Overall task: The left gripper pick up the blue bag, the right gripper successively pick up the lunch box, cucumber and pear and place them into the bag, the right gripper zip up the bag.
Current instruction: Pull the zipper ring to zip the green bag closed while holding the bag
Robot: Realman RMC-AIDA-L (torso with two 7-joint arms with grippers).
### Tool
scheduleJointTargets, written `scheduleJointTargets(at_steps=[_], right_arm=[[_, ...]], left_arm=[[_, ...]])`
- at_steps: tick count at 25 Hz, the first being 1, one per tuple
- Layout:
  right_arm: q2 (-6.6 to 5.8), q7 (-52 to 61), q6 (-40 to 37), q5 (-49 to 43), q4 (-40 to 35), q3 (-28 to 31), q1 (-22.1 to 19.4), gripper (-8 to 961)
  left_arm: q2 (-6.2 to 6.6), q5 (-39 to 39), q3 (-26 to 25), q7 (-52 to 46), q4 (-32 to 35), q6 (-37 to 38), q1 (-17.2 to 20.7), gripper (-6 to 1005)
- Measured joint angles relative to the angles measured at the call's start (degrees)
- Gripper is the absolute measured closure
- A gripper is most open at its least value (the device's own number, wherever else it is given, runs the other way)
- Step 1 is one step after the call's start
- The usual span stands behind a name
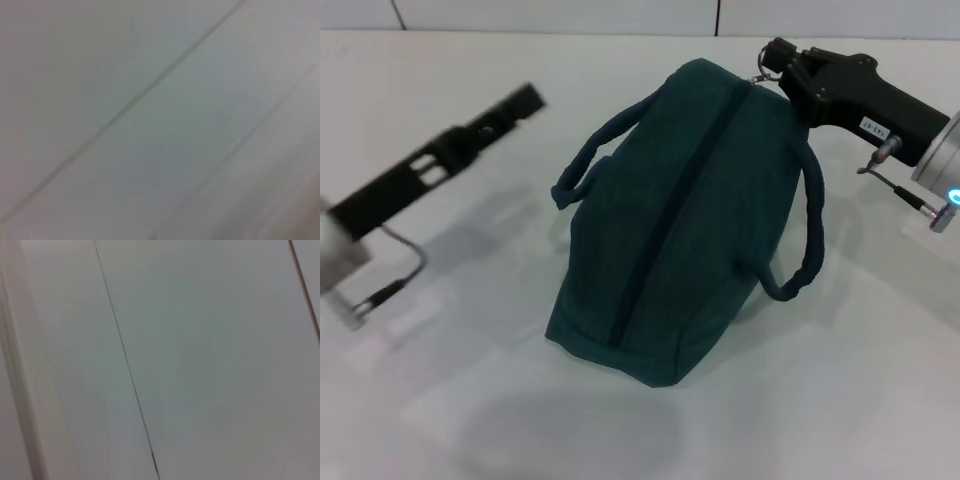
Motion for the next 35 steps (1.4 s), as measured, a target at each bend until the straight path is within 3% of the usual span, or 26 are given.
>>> scheduleJointTargets(at_steps=[6, 11, 26, 35], right_arm=[[0.00, -0.1, -0.5, 0.0, 0.0, 0.2, -0.2, 902], [-0.01, 0.0, -1.4, 0.0, 0.0, 0.2, -0.3, 901], [0.00, 0.0, -2.8, 0.0, 0.0, 0.2, -1.0, 899], [0.00, 0.2, -3.6, 0.0, 0.0, 0.2, -1.7, 897]], left_arm=[[-0.28, 6.7, 0.3, -2.0, -3.7, -4.8, -8.4, 191], [-0.23, 8.6, 4.0, -5.3, -4.0, -7.7, -12.5, 196], [-0.14, 8.9, 6.6, -6.6, -3.1, -8.8, -13.1, 243], [-0.22, 8.8, 6.6, -5.4, -3.1, -6.0, -13.5, 591]])
